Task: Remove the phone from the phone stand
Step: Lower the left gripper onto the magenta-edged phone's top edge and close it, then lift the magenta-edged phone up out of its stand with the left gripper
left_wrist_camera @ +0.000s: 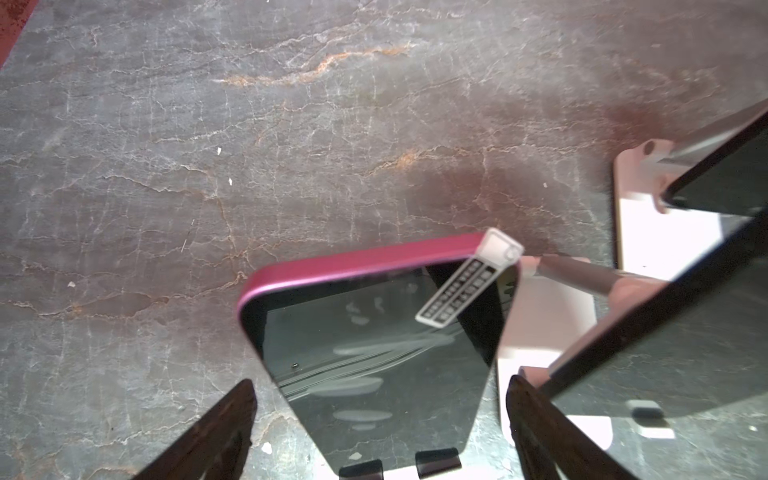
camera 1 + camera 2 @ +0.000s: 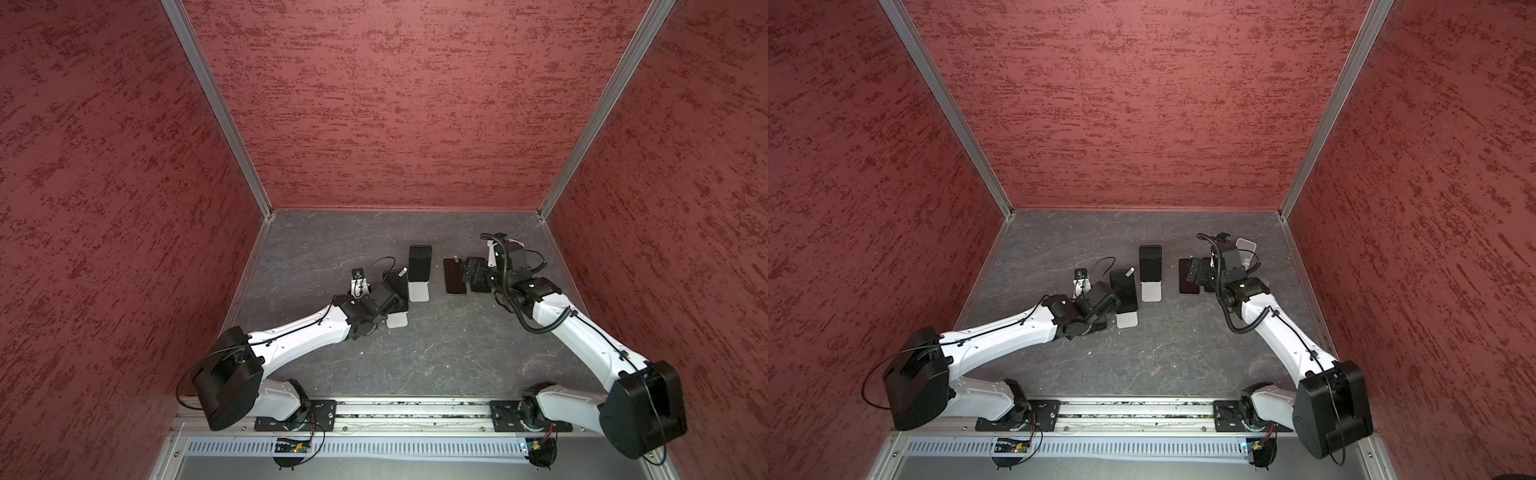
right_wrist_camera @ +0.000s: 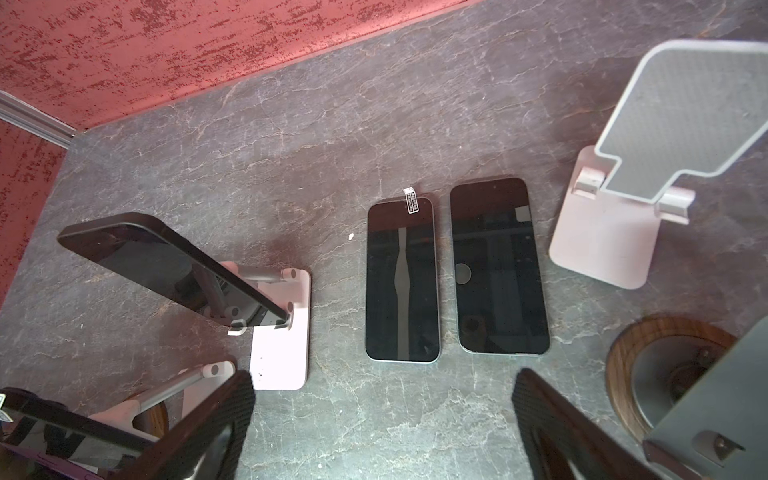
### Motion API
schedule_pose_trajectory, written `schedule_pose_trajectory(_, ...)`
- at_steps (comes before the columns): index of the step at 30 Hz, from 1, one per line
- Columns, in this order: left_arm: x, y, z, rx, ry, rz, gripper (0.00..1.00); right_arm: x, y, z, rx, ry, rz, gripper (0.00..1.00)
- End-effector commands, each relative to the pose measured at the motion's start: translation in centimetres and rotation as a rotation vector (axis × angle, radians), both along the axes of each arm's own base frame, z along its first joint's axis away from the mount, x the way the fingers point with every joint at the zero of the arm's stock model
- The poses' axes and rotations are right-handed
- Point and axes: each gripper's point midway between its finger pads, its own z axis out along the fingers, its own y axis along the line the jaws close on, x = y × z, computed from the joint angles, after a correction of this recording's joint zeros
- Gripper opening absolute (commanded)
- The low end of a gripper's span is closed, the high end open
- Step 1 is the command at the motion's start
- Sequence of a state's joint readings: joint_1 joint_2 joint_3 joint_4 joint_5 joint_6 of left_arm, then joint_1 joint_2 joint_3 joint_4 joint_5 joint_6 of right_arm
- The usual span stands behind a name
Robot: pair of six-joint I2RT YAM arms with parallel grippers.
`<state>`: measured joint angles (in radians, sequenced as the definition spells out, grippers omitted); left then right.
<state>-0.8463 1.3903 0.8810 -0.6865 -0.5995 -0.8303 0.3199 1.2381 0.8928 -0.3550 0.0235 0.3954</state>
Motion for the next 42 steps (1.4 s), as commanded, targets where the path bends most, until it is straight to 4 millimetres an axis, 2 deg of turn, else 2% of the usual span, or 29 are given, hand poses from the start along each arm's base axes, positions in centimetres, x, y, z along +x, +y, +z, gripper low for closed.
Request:
schedule_pose_trajectory(1,0.7,-0.6,0.4,-0.035,-0.011,0.019,0.93,0.1,-0.1,0.0,-0.031,-0.018,0.007,0.99)
schedule_pose_trajectory(15,1.3,-0.6,-0.3,0.004,0.009,0.04,0.87,0.0,-0.4,-1.1,-0.075,-0.006,0.018,0.99)
schedule_pose_trajectory(21,1.3,-0.5,-0.7,0.014,0.018,0.047,0.82,0.1,-0.4,-1.6,-0.086,0.003,0.025,0.99)
schedule_pose_trajectory(33,1.1,-0.2,-1.4,0.035,0.031,0.054,0.69,-0.1,-0.7,-2.2,-0.101,0.013,0.02,0.99)
schedule_pose_trajectory(42,0.9,-0.2,-1.1,0.04,0.001,0.039,0.54,-0.1,-0.7,-2.3,-0.1,0.018,0.02,0.99)
